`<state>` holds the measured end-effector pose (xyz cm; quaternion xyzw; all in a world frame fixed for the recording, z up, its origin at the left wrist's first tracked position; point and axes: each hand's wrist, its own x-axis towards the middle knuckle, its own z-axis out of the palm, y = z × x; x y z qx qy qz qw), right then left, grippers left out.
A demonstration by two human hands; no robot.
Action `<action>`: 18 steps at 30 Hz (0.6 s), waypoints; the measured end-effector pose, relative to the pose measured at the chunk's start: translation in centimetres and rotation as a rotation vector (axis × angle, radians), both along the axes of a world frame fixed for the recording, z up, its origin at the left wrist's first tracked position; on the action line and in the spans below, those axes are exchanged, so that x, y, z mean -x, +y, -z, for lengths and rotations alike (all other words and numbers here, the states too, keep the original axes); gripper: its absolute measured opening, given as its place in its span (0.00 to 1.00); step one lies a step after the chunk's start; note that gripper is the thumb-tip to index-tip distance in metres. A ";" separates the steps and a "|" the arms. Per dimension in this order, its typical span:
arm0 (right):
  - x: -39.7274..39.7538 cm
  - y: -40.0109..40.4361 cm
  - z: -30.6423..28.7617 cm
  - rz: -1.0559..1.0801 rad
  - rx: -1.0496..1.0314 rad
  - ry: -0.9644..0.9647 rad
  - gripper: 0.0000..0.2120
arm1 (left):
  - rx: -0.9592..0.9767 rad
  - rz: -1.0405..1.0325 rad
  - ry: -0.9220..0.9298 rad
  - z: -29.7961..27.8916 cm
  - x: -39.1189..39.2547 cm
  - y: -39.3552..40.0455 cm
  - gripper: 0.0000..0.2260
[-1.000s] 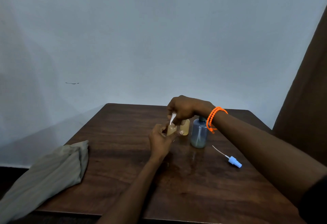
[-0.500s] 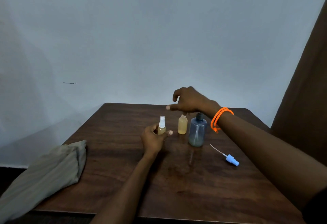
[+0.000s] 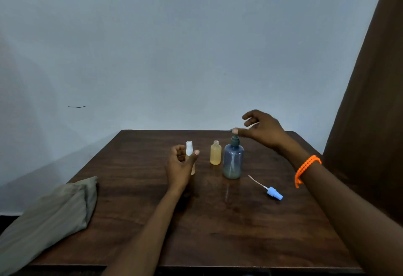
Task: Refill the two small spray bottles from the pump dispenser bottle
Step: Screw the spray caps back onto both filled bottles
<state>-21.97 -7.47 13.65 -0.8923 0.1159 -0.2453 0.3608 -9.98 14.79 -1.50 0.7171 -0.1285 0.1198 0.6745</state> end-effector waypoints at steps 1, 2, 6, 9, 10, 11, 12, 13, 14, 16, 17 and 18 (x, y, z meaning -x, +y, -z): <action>0.1 -0.2 1.3 -0.011 -0.075 0.007 0.29 | -0.019 0.001 -0.010 0.0 0.0 -0.1 0.16; -0.1 -0.2 2.7 -0.031 -0.148 0.019 0.31 | -0.038 -0.002 -0.015 0.0 0.0 -0.1 0.13; -1.7 1.2 8.0 -0.141 -0.315 -0.019 0.33 | -0.070 -0.007 -0.042 0.3 -0.1 -0.1 0.08; -3.0 2.1 10.2 -0.128 -0.293 -0.030 0.29 | -0.101 0.019 -0.057 0.5 -0.2 0.0 0.12; -3.2 2.0 10.6 -0.111 -0.274 -0.031 0.29 | -0.100 0.030 -0.043 0.4 -0.1 0.0 0.12; -3.6 1.8 10.9 -0.092 -0.262 -0.037 0.29 | -0.082 0.040 -0.020 0.3 0.0 0.0 0.13; -3.7 1.5 11.1 -0.066 -0.261 -0.041 0.29 | -0.060 0.043 0.001 0.3 0.1 -0.1 0.13; -3.7 1.0 11.2 -0.042 -0.274 -0.049 0.29 | -0.029 0.041 0.012 0.2 0.1 -0.1 0.13; -3.7 0.5 11.2 -0.023 -0.287 -0.054 0.28 | -0.012 0.033 0.010 0.2 0.0 -0.2 0.14; -3.4 -0.7 11.1 -0.005 -0.296 -0.062 0.27 | -0.007 0.029 0.001 0.5 -0.4 -0.2 0.15; -3.2 -1.3 11.1 -0.002 -0.295 -0.059 0.27 | -0.018 0.031 -0.005 0.7 -0.5 -0.2 0.14; -3.0 -1.9 11.0 -0.003 -0.289 -0.050 0.27 | -0.038 0.031 -0.015 0.8 -0.6 -0.2 0.12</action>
